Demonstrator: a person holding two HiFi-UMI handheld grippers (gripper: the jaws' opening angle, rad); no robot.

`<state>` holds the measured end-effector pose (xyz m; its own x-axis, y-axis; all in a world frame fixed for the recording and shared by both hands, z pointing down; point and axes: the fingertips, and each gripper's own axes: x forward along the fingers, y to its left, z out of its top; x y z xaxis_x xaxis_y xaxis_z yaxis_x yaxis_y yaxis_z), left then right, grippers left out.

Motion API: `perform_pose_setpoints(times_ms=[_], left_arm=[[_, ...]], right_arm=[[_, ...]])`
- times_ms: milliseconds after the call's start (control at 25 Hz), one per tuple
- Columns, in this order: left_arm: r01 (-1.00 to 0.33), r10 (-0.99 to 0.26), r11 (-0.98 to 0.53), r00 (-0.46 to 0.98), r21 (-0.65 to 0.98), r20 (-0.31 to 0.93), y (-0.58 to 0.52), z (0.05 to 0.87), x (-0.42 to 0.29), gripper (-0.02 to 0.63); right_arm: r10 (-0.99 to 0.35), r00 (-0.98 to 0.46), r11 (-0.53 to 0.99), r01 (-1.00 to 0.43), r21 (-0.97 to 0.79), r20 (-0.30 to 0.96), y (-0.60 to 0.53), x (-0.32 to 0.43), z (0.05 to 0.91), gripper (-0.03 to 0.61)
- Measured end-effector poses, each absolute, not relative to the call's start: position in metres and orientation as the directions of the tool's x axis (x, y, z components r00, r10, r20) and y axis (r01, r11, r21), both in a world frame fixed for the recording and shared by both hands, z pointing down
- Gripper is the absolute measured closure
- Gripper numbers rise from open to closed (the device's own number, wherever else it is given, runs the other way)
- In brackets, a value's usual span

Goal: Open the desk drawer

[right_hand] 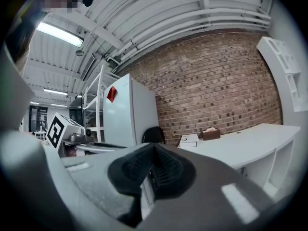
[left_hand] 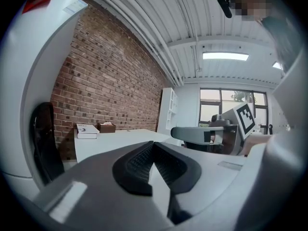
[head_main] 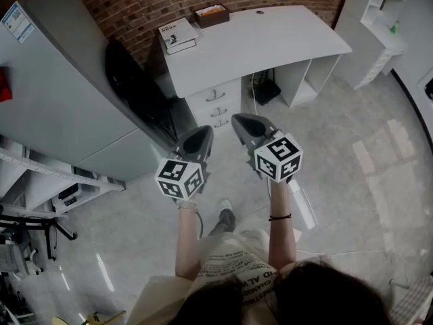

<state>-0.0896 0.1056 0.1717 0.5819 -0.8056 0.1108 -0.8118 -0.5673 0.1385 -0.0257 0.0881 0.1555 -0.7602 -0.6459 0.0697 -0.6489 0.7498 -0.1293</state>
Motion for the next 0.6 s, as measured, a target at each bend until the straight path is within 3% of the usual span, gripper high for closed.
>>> perform_pose_setpoints(times_ms=[600], left_arm=[[-0.813, -0.807, -0.562, 0.580, 0.154, 0.116, 0.020, 0.183, -0.150, 0.621]], right_arm=[[-0.637, -0.766, 0.749, -0.642, -0.166, 0.086, 0.002, -0.089, 0.171, 0.578]])
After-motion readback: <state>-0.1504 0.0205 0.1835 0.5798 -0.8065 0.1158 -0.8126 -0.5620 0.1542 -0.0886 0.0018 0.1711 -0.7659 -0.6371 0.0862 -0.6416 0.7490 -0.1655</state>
